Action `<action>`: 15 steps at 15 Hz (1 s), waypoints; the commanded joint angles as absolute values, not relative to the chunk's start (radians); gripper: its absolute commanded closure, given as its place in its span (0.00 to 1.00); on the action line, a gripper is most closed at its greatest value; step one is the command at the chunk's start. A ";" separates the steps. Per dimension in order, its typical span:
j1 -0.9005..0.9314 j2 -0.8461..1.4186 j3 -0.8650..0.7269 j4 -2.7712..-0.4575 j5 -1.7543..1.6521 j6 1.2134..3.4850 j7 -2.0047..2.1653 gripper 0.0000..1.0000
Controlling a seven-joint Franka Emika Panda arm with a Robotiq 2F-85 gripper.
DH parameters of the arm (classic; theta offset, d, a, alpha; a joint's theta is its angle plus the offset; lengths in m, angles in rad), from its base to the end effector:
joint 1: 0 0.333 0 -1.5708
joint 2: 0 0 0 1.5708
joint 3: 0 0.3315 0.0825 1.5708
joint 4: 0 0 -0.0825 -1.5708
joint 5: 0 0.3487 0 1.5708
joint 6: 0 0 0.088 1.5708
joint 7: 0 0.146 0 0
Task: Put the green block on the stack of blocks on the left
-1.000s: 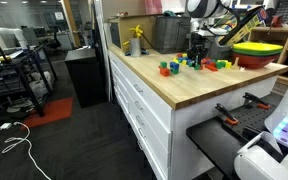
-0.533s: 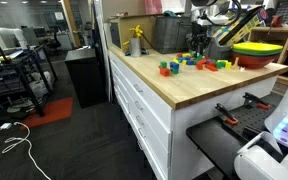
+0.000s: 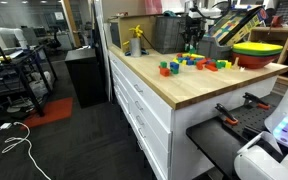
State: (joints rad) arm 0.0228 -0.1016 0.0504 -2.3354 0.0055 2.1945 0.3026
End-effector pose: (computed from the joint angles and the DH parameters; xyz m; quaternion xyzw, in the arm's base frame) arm 0.4550 0.0338 0.3722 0.9930 -0.1162 -0.0193 0.0040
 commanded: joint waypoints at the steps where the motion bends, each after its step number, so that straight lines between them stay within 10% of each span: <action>1: 0.029 -0.057 0.063 -2.257 -0.004 2.136 0.352 0.91; 15: 0.080 0.097 0.071 -2.105 0.008 2.086 0.349 0.91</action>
State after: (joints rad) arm 0.0744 0.0642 0.0716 -2.1578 0.0055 2.1379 0.3412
